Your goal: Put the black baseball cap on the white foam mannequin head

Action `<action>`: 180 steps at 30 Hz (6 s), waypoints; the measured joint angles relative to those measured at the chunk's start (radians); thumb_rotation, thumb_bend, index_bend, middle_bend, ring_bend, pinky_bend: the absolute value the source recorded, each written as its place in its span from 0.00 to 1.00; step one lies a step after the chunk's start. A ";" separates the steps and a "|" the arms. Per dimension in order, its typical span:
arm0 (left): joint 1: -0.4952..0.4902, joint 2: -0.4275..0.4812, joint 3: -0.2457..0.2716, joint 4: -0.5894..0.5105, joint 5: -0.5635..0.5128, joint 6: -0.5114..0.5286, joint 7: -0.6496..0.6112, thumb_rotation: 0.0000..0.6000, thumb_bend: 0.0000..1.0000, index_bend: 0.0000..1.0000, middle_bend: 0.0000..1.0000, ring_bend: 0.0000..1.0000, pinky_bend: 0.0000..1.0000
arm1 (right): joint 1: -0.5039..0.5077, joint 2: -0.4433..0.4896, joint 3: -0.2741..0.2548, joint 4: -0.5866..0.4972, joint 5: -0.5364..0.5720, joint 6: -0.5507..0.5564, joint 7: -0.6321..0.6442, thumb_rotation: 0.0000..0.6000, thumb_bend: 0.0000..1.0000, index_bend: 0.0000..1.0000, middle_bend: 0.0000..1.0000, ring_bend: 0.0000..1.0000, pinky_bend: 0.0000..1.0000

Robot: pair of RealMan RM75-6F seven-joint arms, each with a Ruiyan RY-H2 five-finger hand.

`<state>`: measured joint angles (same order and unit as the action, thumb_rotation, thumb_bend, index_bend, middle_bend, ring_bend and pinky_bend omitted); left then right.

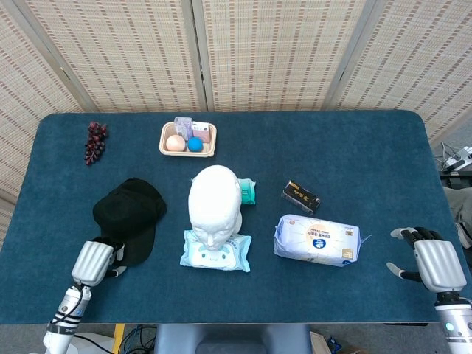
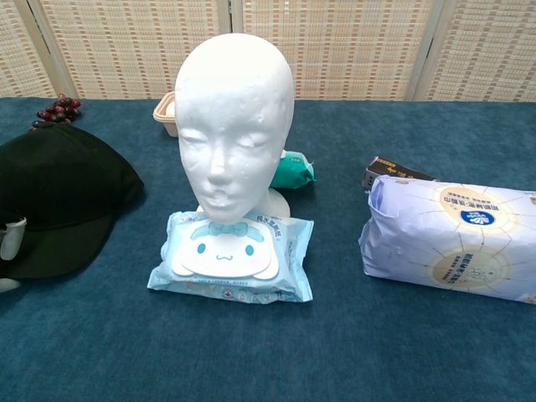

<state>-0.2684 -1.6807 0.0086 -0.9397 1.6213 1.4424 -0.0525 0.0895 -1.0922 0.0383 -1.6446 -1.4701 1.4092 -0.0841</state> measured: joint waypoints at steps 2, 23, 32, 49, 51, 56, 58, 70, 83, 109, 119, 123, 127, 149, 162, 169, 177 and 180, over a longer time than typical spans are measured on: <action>0.001 -0.009 -0.002 0.017 0.004 0.018 -0.012 1.00 0.00 0.56 0.62 0.44 0.57 | 0.000 0.000 0.000 0.000 0.000 0.000 0.000 1.00 0.00 0.36 0.40 0.30 0.33; 0.004 -0.120 -0.023 0.214 0.035 0.186 -0.188 1.00 0.00 0.54 0.48 0.42 0.58 | 0.000 0.000 -0.001 -0.001 -0.004 0.001 -0.002 1.00 0.00 0.36 0.40 0.30 0.33; -0.003 -0.188 -0.038 0.337 0.040 0.263 -0.288 1.00 0.08 0.61 0.48 0.44 0.61 | 0.000 0.001 0.000 -0.001 -0.001 0.000 0.000 1.00 0.00 0.36 0.40 0.30 0.33; -0.031 -0.224 -0.074 0.375 -0.008 0.263 -0.326 1.00 0.15 0.60 0.48 0.44 0.62 | 0.003 0.000 0.000 -0.001 0.003 -0.007 -0.002 1.00 0.00 0.36 0.40 0.30 0.33; -0.034 -0.223 -0.081 0.364 -0.017 0.258 -0.321 1.00 0.15 0.60 0.48 0.44 0.62 | 0.002 0.001 0.000 -0.001 0.003 -0.006 -0.002 1.00 0.00 0.36 0.40 0.30 0.33; -0.039 -0.221 -0.093 0.342 -0.034 0.248 -0.298 1.00 0.15 0.60 0.48 0.44 0.62 | 0.002 0.001 0.001 0.000 0.003 -0.004 0.001 1.00 0.00 0.36 0.40 0.30 0.33; -0.039 -0.222 -0.096 0.339 -0.040 0.244 -0.292 1.00 0.15 0.60 0.48 0.44 0.62 | 0.002 0.001 0.001 0.000 0.003 -0.005 0.001 1.00 0.00 0.36 0.40 0.30 0.33; -0.041 -0.223 -0.100 0.340 -0.053 0.238 -0.271 1.00 0.23 0.61 0.48 0.44 0.63 | 0.001 0.002 0.001 0.000 0.003 -0.004 0.002 1.00 0.00 0.36 0.40 0.30 0.33; -0.041 -0.211 -0.083 0.327 -0.053 0.207 -0.262 1.00 0.33 0.61 0.48 0.43 0.63 | 0.000 0.005 0.001 0.000 0.001 -0.001 0.009 1.00 0.00 0.36 0.40 0.30 0.33; -0.036 -0.189 -0.090 0.345 -0.021 0.349 -0.267 1.00 0.38 0.75 0.50 0.44 0.65 | -0.004 0.007 0.002 -0.001 0.000 0.006 0.013 1.00 0.00 0.36 0.40 0.30 0.33; -0.045 -0.154 -0.088 0.351 0.021 0.451 -0.246 1.00 0.38 0.76 0.51 0.44 0.65 | -0.005 0.008 0.002 -0.003 -0.001 0.007 0.014 1.00 0.00 0.36 0.40 0.30 0.33; -0.051 -0.137 -0.084 0.345 0.035 0.473 -0.231 1.00 0.38 0.76 0.51 0.44 0.65 | -0.005 0.009 0.002 -0.003 -0.001 0.007 0.015 1.00 0.00 0.36 0.40 0.30 0.33; -0.058 -0.121 -0.081 0.336 0.046 0.486 -0.211 1.00 0.38 0.76 0.51 0.44 0.66 | -0.005 0.010 0.002 -0.003 -0.001 0.008 0.017 1.00 0.00 0.36 0.40 0.30 0.33; -0.090 -0.027 -0.095 0.257 0.068 0.527 -0.143 1.00 0.38 0.77 0.51 0.44 0.66 | -0.004 0.007 0.002 -0.005 0.000 0.006 0.007 1.00 0.00 0.36 0.40 0.30 0.33; -0.110 0.019 -0.116 0.214 0.079 0.559 -0.113 1.00 0.38 0.77 0.52 0.44 0.67 | -0.003 0.006 0.003 -0.005 0.003 0.003 0.005 1.00 0.00 0.36 0.40 0.30 0.33; -0.128 0.063 -0.128 0.168 0.102 0.593 -0.080 1.00 0.38 0.77 0.52 0.44 0.67 | -0.006 0.006 0.003 -0.007 0.000 0.010 0.002 1.00 0.00 0.36 0.40 0.30 0.33; -0.161 0.134 -0.143 0.065 0.152 0.629 -0.011 1.00 0.38 0.77 0.52 0.44 0.68 | -0.008 0.007 0.003 -0.007 -0.001 0.012 0.004 1.00 0.00 0.36 0.40 0.30 0.33; -0.180 0.160 -0.148 0.017 0.183 0.637 0.029 1.00 0.38 0.77 0.52 0.44 0.68 | -0.007 0.007 0.004 -0.006 0.002 0.011 0.005 1.00 0.00 0.36 0.40 0.30 0.33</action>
<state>-0.4485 -1.5207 -0.1399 -0.9229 1.8043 2.0792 -0.0232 0.0822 -1.0853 0.0421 -1.6509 -1.4681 1.4198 -0.0788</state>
